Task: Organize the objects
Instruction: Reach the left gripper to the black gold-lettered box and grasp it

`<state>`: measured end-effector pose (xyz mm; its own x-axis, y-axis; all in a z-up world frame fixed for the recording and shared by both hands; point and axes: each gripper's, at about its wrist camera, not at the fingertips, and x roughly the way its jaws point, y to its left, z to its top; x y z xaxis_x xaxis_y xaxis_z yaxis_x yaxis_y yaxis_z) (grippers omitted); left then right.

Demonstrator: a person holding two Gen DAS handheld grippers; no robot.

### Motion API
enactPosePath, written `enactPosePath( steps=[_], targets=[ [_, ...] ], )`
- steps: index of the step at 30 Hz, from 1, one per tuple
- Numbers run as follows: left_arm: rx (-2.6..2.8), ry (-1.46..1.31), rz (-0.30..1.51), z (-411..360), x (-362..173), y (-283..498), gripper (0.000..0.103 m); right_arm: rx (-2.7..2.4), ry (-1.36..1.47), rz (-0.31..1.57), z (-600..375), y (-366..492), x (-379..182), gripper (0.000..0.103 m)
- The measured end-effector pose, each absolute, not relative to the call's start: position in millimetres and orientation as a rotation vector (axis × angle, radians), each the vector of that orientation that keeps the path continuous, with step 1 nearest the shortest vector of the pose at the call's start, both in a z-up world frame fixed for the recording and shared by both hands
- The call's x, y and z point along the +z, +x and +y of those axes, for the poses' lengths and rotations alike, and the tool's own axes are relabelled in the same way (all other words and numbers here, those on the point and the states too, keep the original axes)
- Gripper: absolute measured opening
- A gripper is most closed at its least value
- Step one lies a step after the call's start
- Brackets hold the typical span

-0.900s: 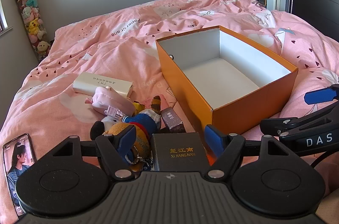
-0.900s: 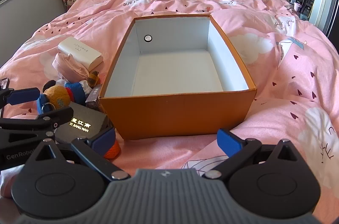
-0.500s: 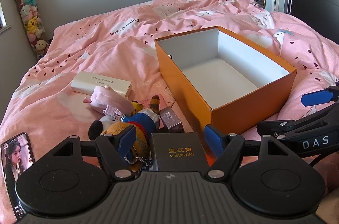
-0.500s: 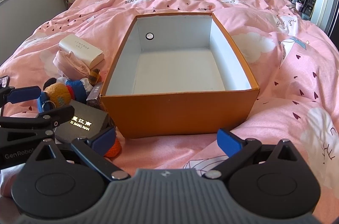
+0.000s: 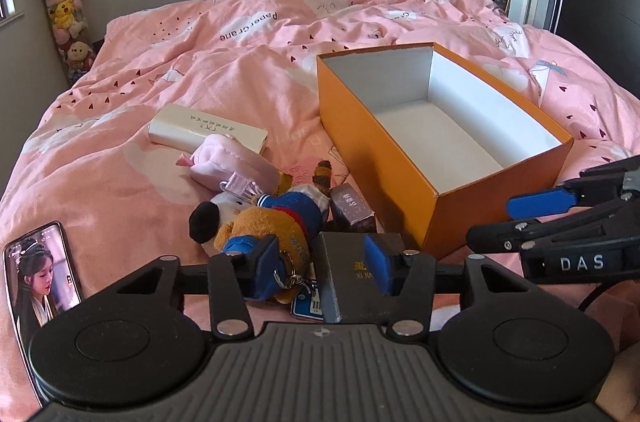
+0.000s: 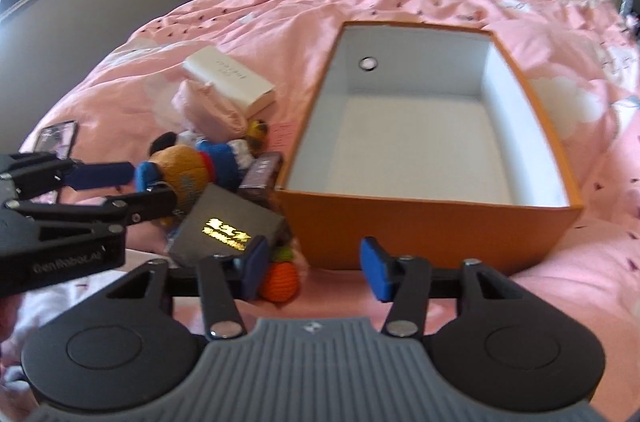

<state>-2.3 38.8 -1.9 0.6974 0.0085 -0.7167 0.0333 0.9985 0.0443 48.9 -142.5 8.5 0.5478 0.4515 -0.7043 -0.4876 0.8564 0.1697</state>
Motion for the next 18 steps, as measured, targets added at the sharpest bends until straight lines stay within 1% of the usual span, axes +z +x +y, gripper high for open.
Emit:
enactPosePath(
  steps=[1,2,3,5,9,11,12,14,16,18],
  targets=[
    [-0.021,0.063,0.812,40,-4,-2,0.044,0.575,-0.028,0.834,-139,52,8,0.045],
    [-0.030,0.062,0.825,41,-5,-2,0.037,0.597,-0.015,0.870,-135,56,7,0.041],
    [-0.041,0.048,0.838,43,-7,-2,0.035,0.616,0.000,0.902,-132,59,5,0.038],
    [-0.068,-0.004,0.869,49,-13,1,0.033,0.643,0.014,0.969,-124,66,-1,0.034],
    [-0.115,-0.150,0.922,63,-25,8,0.034,0.659,0.020,1.070,-111,77,-17,0.034],
    [-0.123,-0.218,0.945,69,-31,14,0.046,0.635,0.003,1.098,-109,81,-25,0.034],
    [-0.117,-0.242,0.954,70,-33,17,0.049,0.620,-0.001,1.109,-110,81,-26,0.031],
    [-0.098,-0.291,0.985,76,-39,23,0.065,0.592,-0.002,1.133,-113,85,-31,0.024],
    [-0.094,-0.350,1.022,80,-45,29,0.071,0.583,0.007,1.153,-115,87,-34,0.024],
    [-0.092,-0.401,1.063,85,-53,35,0.073,0.587,0.013,1.170,-114,90,-39,0.024]
  ],
)
